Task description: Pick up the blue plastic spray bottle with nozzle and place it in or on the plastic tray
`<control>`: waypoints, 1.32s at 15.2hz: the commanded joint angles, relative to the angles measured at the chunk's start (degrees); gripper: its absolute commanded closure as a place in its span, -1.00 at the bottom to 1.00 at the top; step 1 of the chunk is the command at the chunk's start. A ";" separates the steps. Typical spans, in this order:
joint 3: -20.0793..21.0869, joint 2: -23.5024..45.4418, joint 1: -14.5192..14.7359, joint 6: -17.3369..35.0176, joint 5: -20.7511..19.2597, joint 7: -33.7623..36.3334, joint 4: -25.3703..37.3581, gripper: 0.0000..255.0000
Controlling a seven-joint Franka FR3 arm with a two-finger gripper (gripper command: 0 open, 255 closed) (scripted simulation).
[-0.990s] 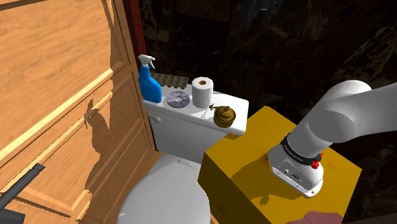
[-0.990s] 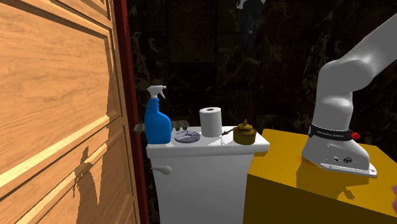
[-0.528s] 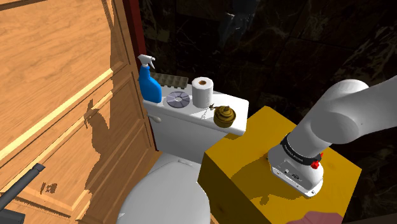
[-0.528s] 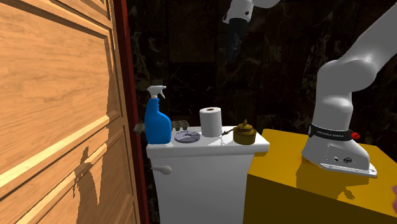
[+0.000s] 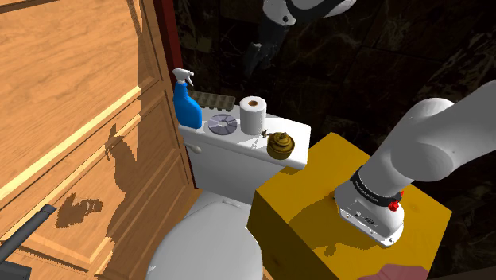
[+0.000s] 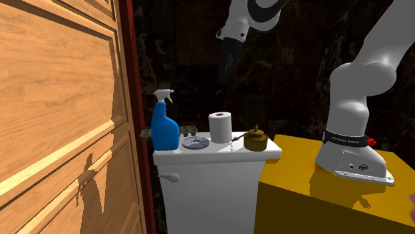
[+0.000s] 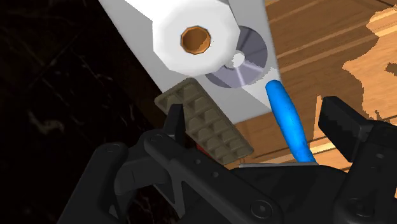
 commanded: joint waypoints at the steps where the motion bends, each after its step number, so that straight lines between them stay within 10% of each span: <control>1: 0.40 3.95 0.93 5.31 0.47 -1.65 0.22 -1.00; 20: 4.40 37.91 7.06 35.83 0.41 -11.98 14.07 -1.00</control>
